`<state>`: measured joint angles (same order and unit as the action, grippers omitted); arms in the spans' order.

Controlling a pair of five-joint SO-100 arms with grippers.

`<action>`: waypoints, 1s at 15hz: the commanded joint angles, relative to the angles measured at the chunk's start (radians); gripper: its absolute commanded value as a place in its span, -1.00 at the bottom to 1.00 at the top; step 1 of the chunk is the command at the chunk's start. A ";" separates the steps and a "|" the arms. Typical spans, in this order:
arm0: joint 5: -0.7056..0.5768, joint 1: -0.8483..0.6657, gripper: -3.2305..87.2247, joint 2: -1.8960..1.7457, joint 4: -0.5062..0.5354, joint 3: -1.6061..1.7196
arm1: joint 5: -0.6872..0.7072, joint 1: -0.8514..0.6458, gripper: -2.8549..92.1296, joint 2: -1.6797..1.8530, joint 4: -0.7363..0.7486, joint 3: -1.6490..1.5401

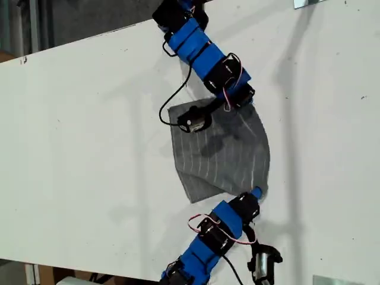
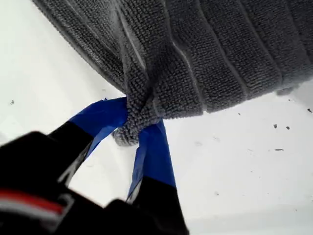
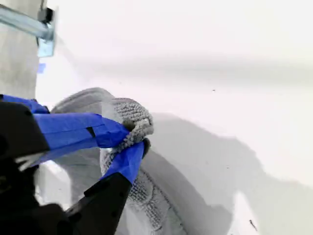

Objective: Grasp corners of a square towel and fold twice.

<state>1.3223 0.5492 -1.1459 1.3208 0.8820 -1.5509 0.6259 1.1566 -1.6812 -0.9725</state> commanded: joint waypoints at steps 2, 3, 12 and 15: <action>-0.040 -0.078 -0.93 -0.247 0.078 0.072 | 0.057 -0.092 -0.94 0.212 0.008 -0.049; -0.038 -0.120 -0.93 -0.305 0.078 0.160 | 0.061 -0.130 -0.94 0.265 0.014 -0.110; -0.015 -0.408 -0.93 -0.506 -0.069 0.676 | 0.201 -0.489 -0.94 0.624 0.098 -0.566; -0.044 -0.486 -0.93 -0.595 -0.014 0.718 | 0.313 -0.607 -0.94 0.632 0.097 -0.568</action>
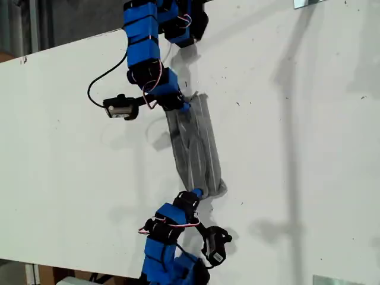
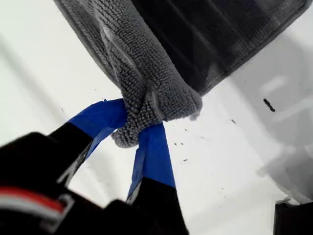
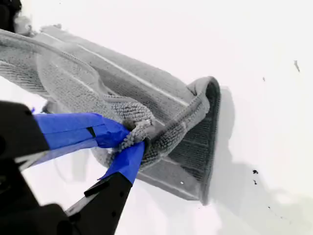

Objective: Grasp corners of a square towel and fold twice.

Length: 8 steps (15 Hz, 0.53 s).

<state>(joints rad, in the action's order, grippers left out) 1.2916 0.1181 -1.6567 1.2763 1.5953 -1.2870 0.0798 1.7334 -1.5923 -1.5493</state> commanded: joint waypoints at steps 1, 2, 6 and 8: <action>-0.028 -0.103 -0.93 -0.124 0.031 0.051 | 0.069 -0.100 -0.94 0.055 0.008 -0.009; -0.031 -0.126 -0.93 -0.152 0.009 0.097 | 0.069 -0.110 -0.94 0.055 0.014 -0.031; 0.046 -0.097 -0.93 -0.164 -0.181 0.298 | 0.069 -0.118 -0.94 0.066 0.106 -0.193; 0.109 -0.035 -0.93 -0.166 -0.262 0.345 | 0.072 -0.115 -0.94 0.075 0.121 -0.232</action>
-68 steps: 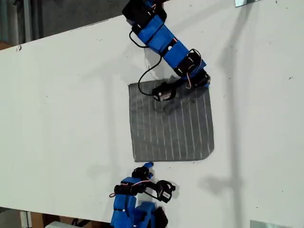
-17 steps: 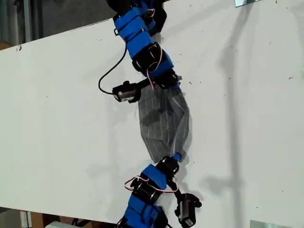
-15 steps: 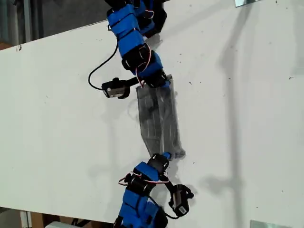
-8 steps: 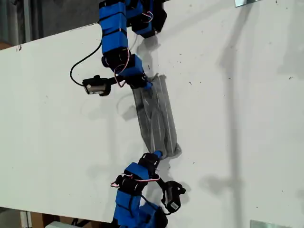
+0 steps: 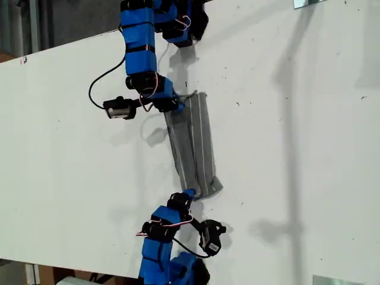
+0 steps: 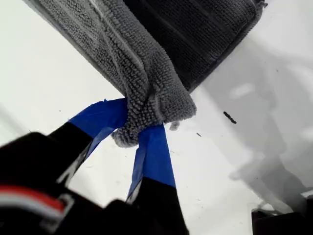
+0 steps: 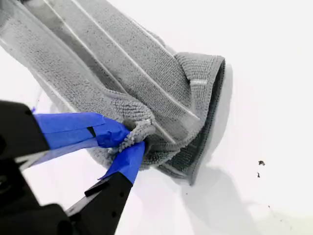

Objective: Grasp corners of a square towel and fold twice.

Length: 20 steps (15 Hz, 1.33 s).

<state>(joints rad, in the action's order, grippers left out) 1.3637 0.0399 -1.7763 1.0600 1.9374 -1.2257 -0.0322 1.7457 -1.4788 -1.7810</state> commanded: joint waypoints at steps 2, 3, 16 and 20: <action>0.061 0.054 -0.93 -0.043 -0.107 0.057 | 0.043 -0.018 -0.94 0.054 0.034 -0.020; 0.066 0.037 -0.93 -0.044 -0.140 0.106 | 0.060 -0.031 -0.94 0.034 0.058 -0.035; 0.084 0.166 -0.93 0.046 -0.178 -0.009 | 0.032 0.078 -0.94 -0.104 0.066 -0.025; 0.110 0.195 -0.93 0.218 -0.250 -0.064 | 0.015 0.098 -0.94 -0.202 0.089 -0.028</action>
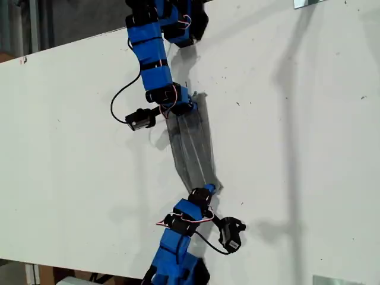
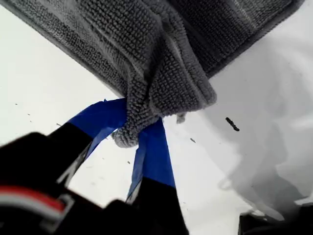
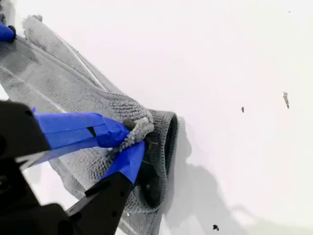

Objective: Grasp corners of a square towel and fold twice.

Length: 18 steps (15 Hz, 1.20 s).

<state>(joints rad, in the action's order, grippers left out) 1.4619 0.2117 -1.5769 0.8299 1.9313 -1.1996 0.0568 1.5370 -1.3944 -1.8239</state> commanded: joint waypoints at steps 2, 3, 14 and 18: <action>0.014 0.021 -0.93 0.066 -0.023 -0.086 | -0.014 0.011 -0.94 0.006 0.005 0.015; 0.012 0.017 -0.93 0.071 -0.021 -0.087 | -0.014 0.011 -0.94 0.009 0.005 0.015; -0.038 -0.040 -0.37 -0.109 0.230 -0.074 | -0.011 -0.046 -0.21 0.212 -0.166 -0.011; -0.044 -0.046 -0.37 -0.115 0.227 -0.067 | 0.035 -0.146 -0.17 0.376 -0.133 -0.164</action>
<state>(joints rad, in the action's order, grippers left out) 1.4251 0.1856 -1.6383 1.0538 1.8776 -1.1934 -0.0522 1.8254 -1.5631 -1.9482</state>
